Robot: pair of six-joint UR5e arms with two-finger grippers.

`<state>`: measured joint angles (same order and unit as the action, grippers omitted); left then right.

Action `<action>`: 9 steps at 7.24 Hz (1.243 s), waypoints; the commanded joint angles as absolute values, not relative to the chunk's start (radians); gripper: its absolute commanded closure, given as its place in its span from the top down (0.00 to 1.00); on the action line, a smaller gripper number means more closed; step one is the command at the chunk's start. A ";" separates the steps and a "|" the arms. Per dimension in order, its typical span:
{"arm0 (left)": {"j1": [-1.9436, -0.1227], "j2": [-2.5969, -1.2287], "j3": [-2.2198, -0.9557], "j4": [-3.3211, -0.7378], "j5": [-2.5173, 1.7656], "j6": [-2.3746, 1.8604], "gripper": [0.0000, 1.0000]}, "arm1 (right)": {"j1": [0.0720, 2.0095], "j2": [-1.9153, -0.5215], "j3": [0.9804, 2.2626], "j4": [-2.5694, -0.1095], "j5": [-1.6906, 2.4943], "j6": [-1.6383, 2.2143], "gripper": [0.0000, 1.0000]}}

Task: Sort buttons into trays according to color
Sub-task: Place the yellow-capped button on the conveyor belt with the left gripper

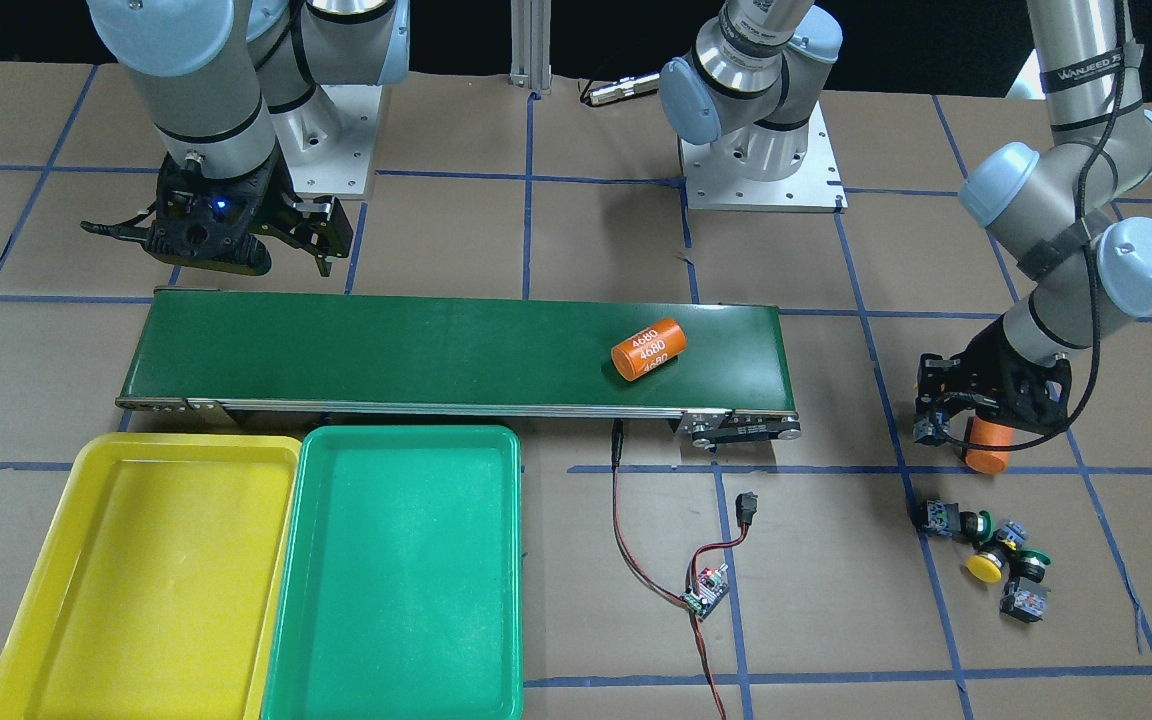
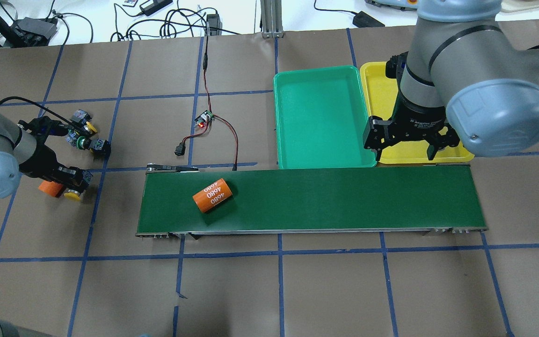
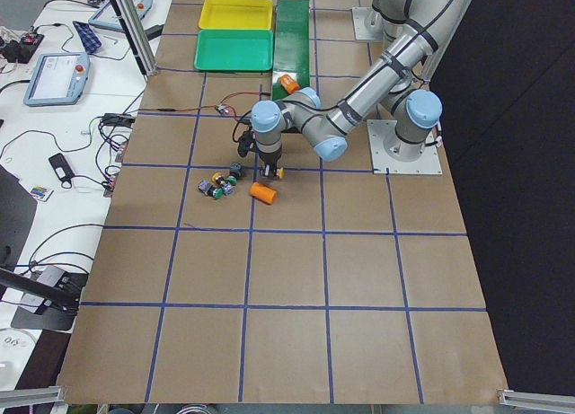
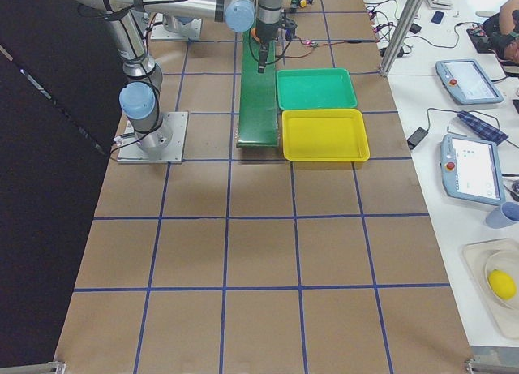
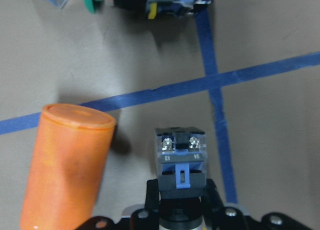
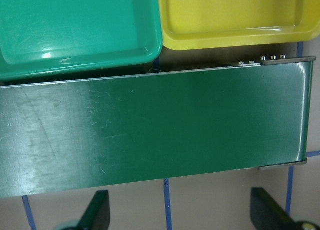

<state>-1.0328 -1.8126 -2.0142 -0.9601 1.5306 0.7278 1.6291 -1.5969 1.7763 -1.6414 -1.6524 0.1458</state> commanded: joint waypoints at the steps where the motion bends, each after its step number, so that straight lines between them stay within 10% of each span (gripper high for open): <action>1: -1.151 -1.683 -2.017 -1.108 1.517 0.550 0.00 | 1.629 -1.597 1.776 -1.641 -1.654 0.146 1.00; 8: -1.525 -1.643 -2.063 -1.192 1.482 0.018 0.03 | 1.629 -1.597 1.776 -1.641 -1.654 0.146 1.00; 9: -1.529 -1.660 -2.078 -1.121 1.489 0.012 0.88 | 1.629 -1.597 1.776 -1.641 -1.654 0.146 1.00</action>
<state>-1.5198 -1.6356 -2.0577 -1.1856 1.4843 0.0205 1.6291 -1.5969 1.7763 -1.6414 -1.6536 0.1457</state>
